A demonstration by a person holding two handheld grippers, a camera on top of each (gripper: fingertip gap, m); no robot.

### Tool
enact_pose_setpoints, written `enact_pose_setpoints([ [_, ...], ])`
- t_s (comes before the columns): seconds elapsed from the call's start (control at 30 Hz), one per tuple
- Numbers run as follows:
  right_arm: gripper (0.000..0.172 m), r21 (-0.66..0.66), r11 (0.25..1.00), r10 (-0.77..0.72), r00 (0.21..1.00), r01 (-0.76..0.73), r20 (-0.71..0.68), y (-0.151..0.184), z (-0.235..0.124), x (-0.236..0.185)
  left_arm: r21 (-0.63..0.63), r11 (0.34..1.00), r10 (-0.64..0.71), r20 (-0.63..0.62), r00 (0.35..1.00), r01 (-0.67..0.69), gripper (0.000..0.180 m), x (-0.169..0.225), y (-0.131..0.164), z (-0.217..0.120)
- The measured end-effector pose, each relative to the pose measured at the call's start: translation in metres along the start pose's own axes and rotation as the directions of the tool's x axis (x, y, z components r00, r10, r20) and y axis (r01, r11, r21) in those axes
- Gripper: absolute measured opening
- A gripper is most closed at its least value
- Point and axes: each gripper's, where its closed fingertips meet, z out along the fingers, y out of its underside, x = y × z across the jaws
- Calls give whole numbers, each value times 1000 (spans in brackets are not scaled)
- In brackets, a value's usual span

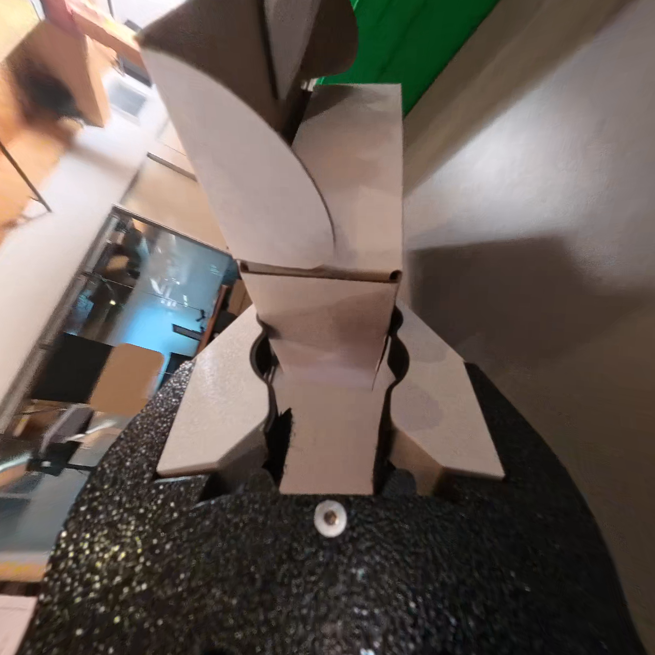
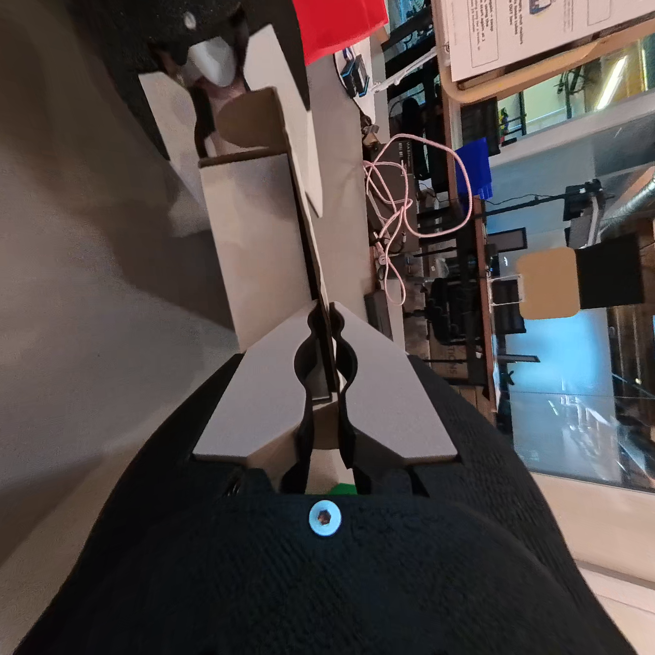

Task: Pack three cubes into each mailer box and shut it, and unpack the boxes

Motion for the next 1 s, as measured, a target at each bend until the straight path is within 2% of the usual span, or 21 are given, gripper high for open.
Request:
enact_pose_setpoints([
  [0.13,2,4,1000,16,999,-16,-40,-3,-1,7,27,999,-27,-20,999,28,72,2,-4,-1],
  [0.27,1,-28,998,56,996,-58,-67,4,-2,14,8,999,-54,-2,999,54,92,-1,-4,1],
  [0.4,0,-152,980,100,978,-128,-182,33,-4,35,15,997,-79,42,996,78,103,-13,-5,-3],
  [0.47,0,-174,969,143,971,-176,-190,45,-4,38,21,994,-108,46,993,107,107,-17,-8,-6],
  [0.6,0,-187,956,199,969,-225,-150,53,1,33,118,993,-3,9,1000,2,93,-5,-45,-10],
  [0.67,0,-177,955,217,968,-237,-124,49,4,28,112,991,78,11,997,-79,98,5,-60,-5],
  [0.73,0,-178,957,214,971,-230,-107,45,6,24,89,990,110,-36,993,-106,100,21,-67,2],
  [0.8,0,-179,958,209,973,-223,-93,41,6,22,23,995,103,-76,992,-102,107,30,-62,10],
  [0.93,0,-151,958,232,968,-244,-95,35,4,24,-83,996,7,-158,987,-21,111,44,-46,18],
  [0.97,0,-146,957,239,966,-252,-103,35,3,26,-112,994,-12,-186,982,-9,108,49,-41,19],
  [1.0,0,-141,956,242,964,-257,-115,35,2,28,-136,991,-43,-209,977,15,97,53,-37,19],
])
